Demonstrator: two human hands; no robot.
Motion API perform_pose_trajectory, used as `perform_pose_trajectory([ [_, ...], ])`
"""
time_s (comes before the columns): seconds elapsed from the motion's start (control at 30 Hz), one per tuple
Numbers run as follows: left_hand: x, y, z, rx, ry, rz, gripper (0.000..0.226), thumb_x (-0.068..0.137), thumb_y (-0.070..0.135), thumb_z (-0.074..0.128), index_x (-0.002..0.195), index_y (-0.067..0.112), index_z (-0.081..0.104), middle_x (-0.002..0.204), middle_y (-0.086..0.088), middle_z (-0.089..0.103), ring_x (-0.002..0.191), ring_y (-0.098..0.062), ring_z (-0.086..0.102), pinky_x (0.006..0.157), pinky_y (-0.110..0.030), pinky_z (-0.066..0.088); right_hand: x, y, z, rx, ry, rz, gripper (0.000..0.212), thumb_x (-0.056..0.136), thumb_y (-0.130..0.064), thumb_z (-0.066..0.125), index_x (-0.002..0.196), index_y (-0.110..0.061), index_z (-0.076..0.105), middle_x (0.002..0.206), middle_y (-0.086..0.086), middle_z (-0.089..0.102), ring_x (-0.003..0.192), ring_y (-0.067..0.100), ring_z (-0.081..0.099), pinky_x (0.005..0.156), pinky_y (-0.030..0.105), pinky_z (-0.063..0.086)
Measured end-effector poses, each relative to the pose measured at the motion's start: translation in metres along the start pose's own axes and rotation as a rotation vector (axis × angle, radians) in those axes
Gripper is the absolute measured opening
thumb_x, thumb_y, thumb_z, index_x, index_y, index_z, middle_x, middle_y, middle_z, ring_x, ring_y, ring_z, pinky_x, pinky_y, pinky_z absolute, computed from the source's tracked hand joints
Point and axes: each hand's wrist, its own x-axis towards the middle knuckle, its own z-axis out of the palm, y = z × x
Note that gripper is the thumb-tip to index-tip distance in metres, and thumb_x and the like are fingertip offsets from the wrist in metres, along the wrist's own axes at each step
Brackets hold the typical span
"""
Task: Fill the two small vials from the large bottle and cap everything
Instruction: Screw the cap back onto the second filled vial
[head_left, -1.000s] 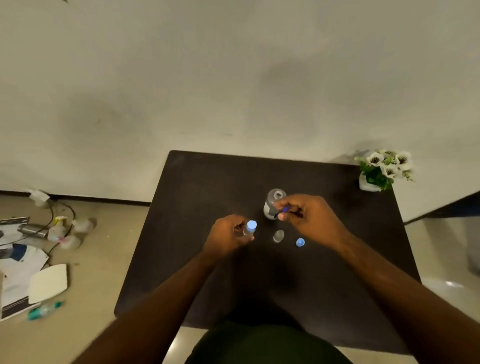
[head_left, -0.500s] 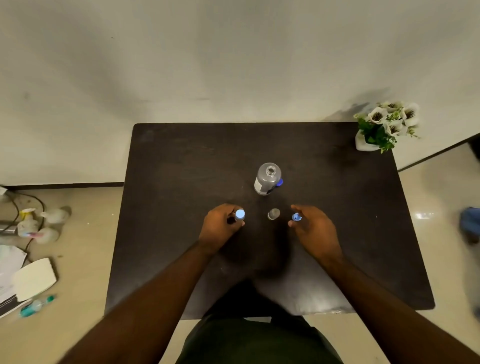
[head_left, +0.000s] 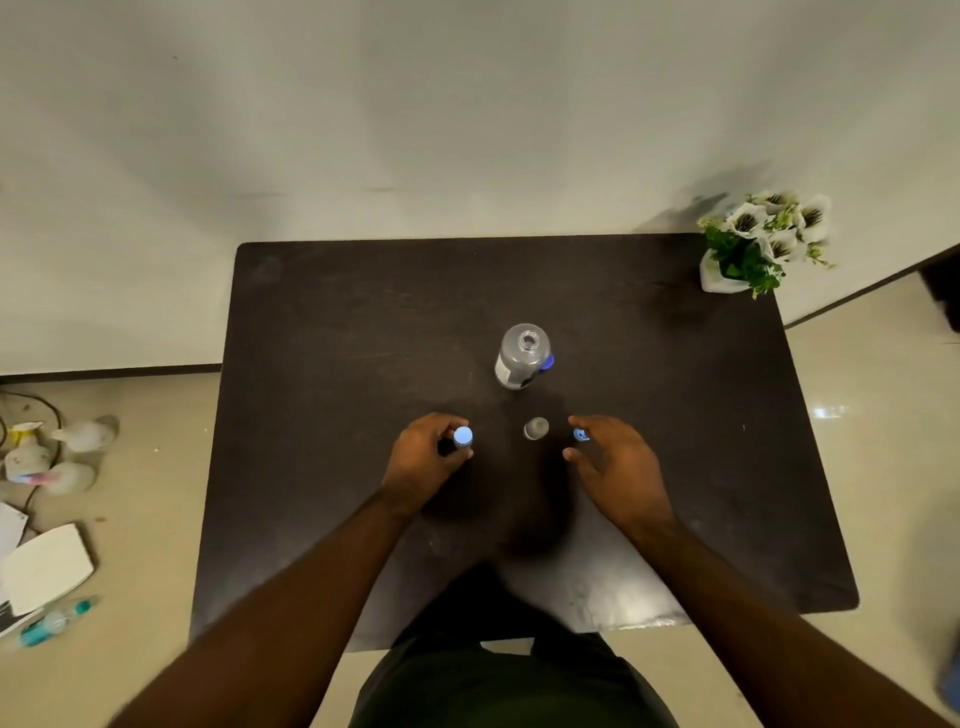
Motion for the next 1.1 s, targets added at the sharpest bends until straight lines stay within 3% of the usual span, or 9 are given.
perform_pose_trajectory([
  [0.13,-0.013,-0.003,0.002,-0.047,0.092,-0.043,0.057,0.068,0.020,0.095,0.118,0.021,0.067,0.113,0.007,0.065,0.103,-0.013,0.063,0.090,-0.026,0.053,-0.002,0.004,-0.002,-0.009,-0.002,0.004,0.041,0.088,-0.021,0.076,0.128,-0.017,0.067,0.128,0.002,0.067,0.120,0.020,0.060,0.100,0.024,0.037],
  [0.3,-0.059,0.005,0.012,-0.054,0.312,-0.008,0.054,0.066,0.029,0.096,0.095,0.038,0.051,0.096,0.024,0.053,0.087,-0.001,0.055,0.075,-0.015,0.047,-0.006,0.015,-0.008,-0.008,0.027,-0.009,0.039,0.087,-0.019,0.077,0.126,-0.015,0.069,0.126,0.003,0.069,0.118,0.022,0.062,0.102,0.029,0.042],
  [0.5,-0.078,0.033,0.045,-0.052,0.150,0.060,0.038,0.075,0.049,0.081,0.103,0.042,0.056,0.100,0.019,0.061,0.089,-0.001,0.062,0.074,-0.017,0.055,-0.007,0.034,-0.013,-0.046,0.025,0.013,0.041,0.087,-0.020,0.076,0.127,-0.016,0.068,0.125,0.004,0.069,0.116,0.023,0.063,0.098,0.024,0.038],
  [0.67,-0.055,0.058,0.083,-0.166,0.167,-0.025,0.054,0.078,0.033,0.088,0.124,0.033,0.058,0.111,0.021,0.057,0.101,0.005,0.059,0.082,-0.006,0.050,0.000,0.049,-0.010,-0.043,0.020,0.095,0.043,0.087,-0.022,0.076,0.129,-0.017,0.066,0.126,0.002,0.068,0.114,0.020,0.064,0.093,0.022,0.039],
  [0.97,-0.018,0.067,0.114,-0.185,0.263,-0.140,0.066,0.078,0.021,0.088,0.136,0.015,0.057,0.127,0.002,0.058,0.092,-0.004,0.059,0.076,-0.009,0.050,0.029,0.057,0.005,0.011,-0.075,0.151,0.048,0.088,-0.025,0.075,0.134,-0.023,0.061,0.129,-0.001,0.064,0.105,0.012,0.064,0.090,0.022,0.048],
  [1.1,-0.011,0.065,0.114,-0.168,0.271,-0.118,0.064,0.079,0.021,0.088,0.135,0.015,0.059,0.127,0.003,0.059,0.092,0.000,0.059,0.077,-0.008,0.049,0.038,0.057,0.009,-0.031,-0.118,0.137,0.052,0.088,-0.030,0.075,0.137,-0.023,0.059,0.135,-0.001,0.061,0.114,0.018,0.063,0.100,0.036,0.052],
])
